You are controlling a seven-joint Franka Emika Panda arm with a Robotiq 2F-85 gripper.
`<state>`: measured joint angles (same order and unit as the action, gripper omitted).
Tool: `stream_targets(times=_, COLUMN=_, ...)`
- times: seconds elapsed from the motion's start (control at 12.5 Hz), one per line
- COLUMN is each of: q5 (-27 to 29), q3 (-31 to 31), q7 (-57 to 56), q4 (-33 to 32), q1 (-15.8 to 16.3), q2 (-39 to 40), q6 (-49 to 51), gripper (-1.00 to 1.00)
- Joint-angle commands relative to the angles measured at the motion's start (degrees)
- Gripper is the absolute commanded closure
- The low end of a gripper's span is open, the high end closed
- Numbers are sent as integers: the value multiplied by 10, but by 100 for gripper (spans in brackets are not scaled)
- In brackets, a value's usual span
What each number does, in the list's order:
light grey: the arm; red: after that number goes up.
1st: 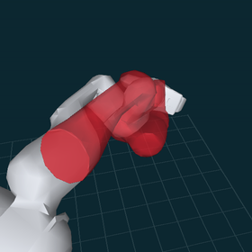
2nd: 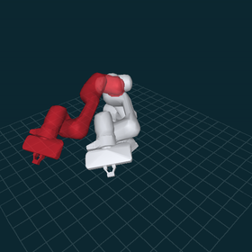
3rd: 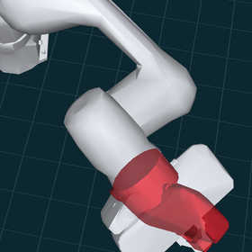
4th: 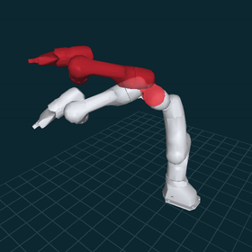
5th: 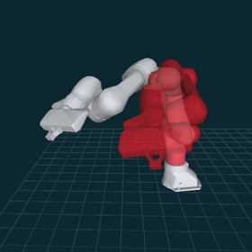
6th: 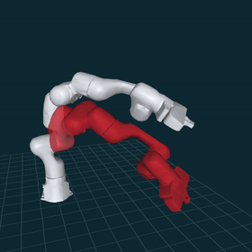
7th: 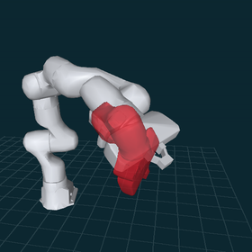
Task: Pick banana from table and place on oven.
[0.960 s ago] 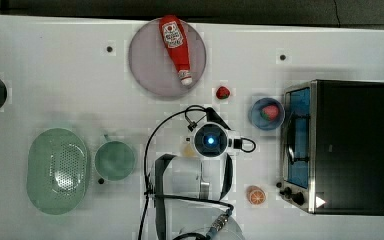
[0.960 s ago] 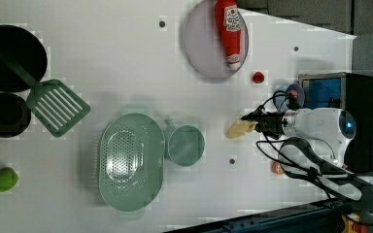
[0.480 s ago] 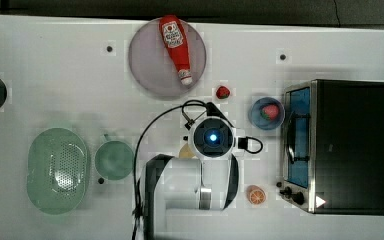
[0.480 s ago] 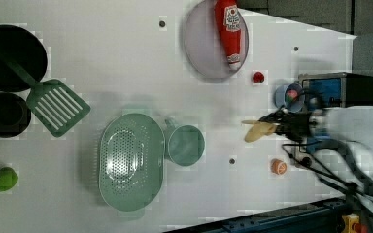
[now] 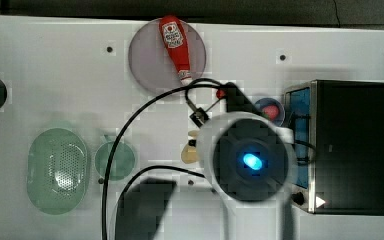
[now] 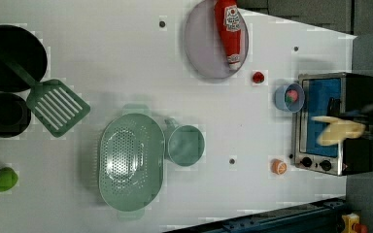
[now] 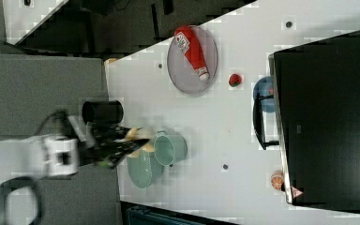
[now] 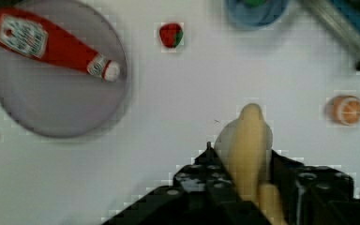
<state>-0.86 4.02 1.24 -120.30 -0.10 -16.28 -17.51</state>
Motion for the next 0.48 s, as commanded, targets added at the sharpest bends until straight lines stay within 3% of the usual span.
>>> stream_targets(times=0.08, q5=-9, q3=43, q7=-14, q4=49, q1=-17, q2=27, q6=54, gripper=43)
stream_targets(times=0.48, q5=-34, q3=169, q7=-169, q4=84, q1=-31, q2=84, q6=30, gripper=43)
